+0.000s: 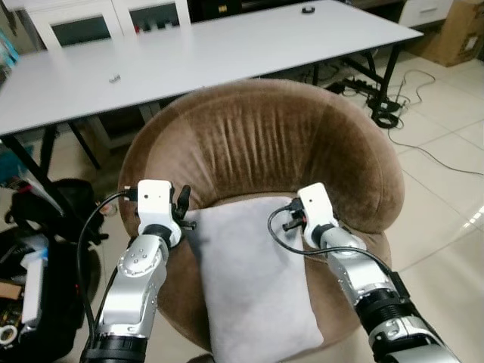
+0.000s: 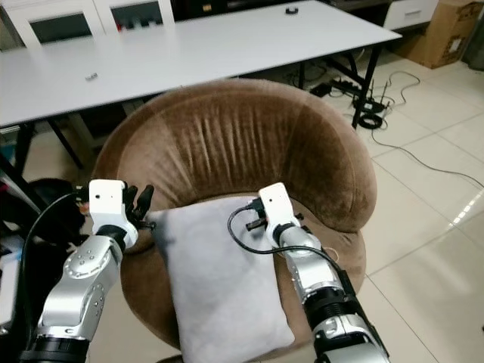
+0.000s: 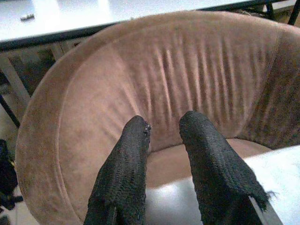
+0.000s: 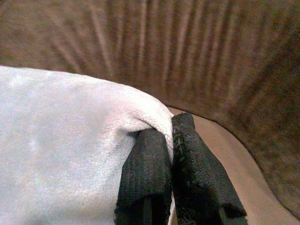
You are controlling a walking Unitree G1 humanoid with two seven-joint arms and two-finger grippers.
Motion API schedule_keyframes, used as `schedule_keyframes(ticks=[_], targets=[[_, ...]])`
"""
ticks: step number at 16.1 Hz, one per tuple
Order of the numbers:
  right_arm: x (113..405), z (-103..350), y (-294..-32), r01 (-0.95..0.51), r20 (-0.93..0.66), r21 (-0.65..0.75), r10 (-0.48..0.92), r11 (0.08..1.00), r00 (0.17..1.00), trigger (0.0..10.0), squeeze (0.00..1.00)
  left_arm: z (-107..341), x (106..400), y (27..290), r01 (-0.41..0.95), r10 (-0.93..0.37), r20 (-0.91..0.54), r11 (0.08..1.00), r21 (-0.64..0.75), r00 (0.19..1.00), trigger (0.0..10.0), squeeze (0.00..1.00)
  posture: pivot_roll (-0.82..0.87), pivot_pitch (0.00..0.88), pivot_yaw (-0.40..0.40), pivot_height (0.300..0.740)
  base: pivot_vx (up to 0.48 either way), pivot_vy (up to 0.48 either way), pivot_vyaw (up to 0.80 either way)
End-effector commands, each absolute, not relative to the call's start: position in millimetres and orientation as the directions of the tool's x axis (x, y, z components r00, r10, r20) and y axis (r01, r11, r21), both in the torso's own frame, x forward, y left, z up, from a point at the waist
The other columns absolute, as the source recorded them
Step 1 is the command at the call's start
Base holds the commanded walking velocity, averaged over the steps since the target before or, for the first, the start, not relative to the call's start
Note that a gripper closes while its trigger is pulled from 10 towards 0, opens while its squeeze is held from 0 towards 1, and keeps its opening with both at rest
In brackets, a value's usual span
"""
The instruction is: Move the pillow to the sofa from floor
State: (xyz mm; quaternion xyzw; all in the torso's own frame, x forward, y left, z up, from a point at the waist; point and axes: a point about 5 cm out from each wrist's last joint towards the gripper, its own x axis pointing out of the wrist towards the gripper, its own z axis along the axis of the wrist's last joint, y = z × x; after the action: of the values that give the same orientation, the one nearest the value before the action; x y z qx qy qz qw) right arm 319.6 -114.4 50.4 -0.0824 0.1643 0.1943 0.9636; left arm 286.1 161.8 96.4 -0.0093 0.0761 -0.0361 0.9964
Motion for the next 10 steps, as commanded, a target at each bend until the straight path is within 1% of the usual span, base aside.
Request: schedule_keyframes(ticks=[1, 3, 7, 9, 10], targets=[[323.2, 58.1, -106.5, -0.426, -0.327, -0.102, 0.374, 0.899, 0.868, 10.0, 0.0, 98.1, 286.2, 167.9, 0.056, -0.059, -0.141, 0.998, -0.02, 0.988, 10.0, 0.0, -0.07, 0.0, 0.064, 0.74, 0.446, 0.0, 0.0], [323.5, 58.3, -105.8, -0.428, -0.33, -0.097, 0.377, 0.899, 0.865, 10.0, 0.0, 98.4, 286.3, 167.6, 0.063, -0.061, -0.141, 0.998, 0.006, 0.988, 10.0, 0.0, -0.07, 0.0, 0.064, 0.74, 0.0, 0.0, 0.0], [325.1, 60.2, -104.3, -0.437, -0.331, -0.099, 0.384, 0.894, 0.862, 10.0, 0.0, 96.4, 286.9, 166.9, 0.05, -0.049, -0.147, 0.999, 0.004, 0.988, 10.0, 0.0, -0.07, 0.0, 0.061, 0.74, 0.0, 0.0, 0.0], [330.6, 61.0, -105.1, -0.43, -0.358, -0.101, 0.371, 0.897, 0.857, 10.0, 0.0, 95.8, 287.4, 166.0, 0.051, -0.051, -0.149, 0.999, 0.001, 0.988, 10.0, 0.0, -0.07, 0.0, 0.063, 0.74, 0.0, 0.0, 0.0], [341.9, 66.9, -107.2, -0.42, -0.384, -0.099, 0.355, 0.902, 0.852, 10.0, 0.0, 95.1, 288.3, 164.6, 0.057, -0.056, -0.152, 0.998, 0.003, 0.987, 10.0, 0.0, -0.07, 0.0, 0.065, 0.74, 0.0, 0.0, 0.0]])
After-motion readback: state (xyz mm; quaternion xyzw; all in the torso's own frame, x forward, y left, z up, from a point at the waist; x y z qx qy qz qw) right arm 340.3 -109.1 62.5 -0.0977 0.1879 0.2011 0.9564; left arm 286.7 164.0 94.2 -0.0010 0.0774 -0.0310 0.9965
